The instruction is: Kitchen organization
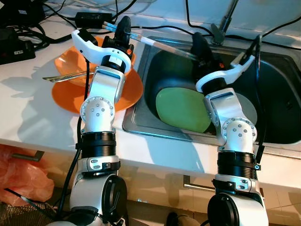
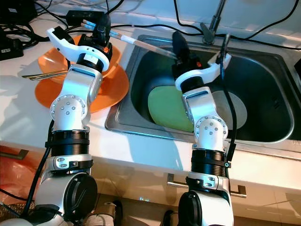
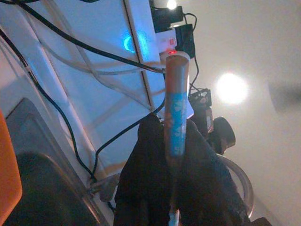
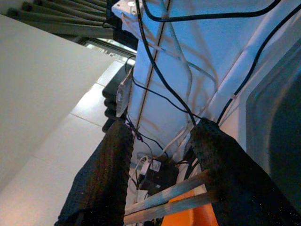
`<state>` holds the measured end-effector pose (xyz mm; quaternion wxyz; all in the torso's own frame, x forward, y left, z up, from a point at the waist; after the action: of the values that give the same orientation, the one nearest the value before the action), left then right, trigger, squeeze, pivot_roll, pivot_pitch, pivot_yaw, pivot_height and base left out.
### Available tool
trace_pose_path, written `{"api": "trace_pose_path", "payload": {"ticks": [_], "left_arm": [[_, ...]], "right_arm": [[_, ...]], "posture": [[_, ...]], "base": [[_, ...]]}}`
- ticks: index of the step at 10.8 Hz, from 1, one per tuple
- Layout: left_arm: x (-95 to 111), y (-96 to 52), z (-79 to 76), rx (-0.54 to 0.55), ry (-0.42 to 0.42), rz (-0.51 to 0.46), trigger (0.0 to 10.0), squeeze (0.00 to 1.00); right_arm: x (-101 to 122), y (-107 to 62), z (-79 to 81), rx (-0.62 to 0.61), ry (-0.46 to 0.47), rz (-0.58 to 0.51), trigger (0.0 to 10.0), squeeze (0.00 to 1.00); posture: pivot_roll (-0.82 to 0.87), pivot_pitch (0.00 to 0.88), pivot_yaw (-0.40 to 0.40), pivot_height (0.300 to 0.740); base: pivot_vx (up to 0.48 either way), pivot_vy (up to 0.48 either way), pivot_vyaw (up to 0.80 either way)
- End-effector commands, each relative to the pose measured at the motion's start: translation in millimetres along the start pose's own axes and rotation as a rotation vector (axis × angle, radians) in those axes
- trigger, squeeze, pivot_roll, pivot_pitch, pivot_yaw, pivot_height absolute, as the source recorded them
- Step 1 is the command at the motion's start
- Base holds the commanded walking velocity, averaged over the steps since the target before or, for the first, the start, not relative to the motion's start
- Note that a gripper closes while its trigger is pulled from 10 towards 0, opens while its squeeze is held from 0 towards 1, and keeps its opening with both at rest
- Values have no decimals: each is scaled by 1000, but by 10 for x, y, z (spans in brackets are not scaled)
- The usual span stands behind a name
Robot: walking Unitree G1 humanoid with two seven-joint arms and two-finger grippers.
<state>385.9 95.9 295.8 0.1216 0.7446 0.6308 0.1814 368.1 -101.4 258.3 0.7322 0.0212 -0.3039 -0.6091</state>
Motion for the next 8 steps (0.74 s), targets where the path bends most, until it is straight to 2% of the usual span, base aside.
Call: {"api": "trace_pose_path", "payload": {"ticks": [1,6,7,8], "left_arm": [[-475,71,-148,-36,-124,88,10000,0],[-570,88,-144,-44,-177,103,10000,0],[-590,92,-152,-48,-182,107,10000,0],[-604,93,-155,-51,-186,111,10000,0]], "right_arm": [[-187,-16,96,27,81,22,10000,0],[-202,-16,114,35,90,32,10000,0],[-205,-20,116,35,95,32,0,0],[-204,-25,112,33,99,29,0,0]], "posture": [[53,137,-18,740],[51,141,-22,740],[50,141,-20,740],[50,142,-20,740]], "base": [[0,0,0],[0,0,0],[0,0,0],[0,0,0]]}}
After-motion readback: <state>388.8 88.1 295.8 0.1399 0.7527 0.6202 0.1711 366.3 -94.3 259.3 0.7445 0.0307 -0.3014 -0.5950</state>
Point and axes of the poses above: a point about 5 cm out from each wrist's last joint towards the gripper, its own y axis pointing out of the wrist towards the gripper, its own x axis along the axis of the wrist's last joint, z = x × y, the point moved 2 cm from there along y, pointing out of the wrist towards the gripper, and after that the axes turned 10 degrees about -y, right-handed, at the moved point
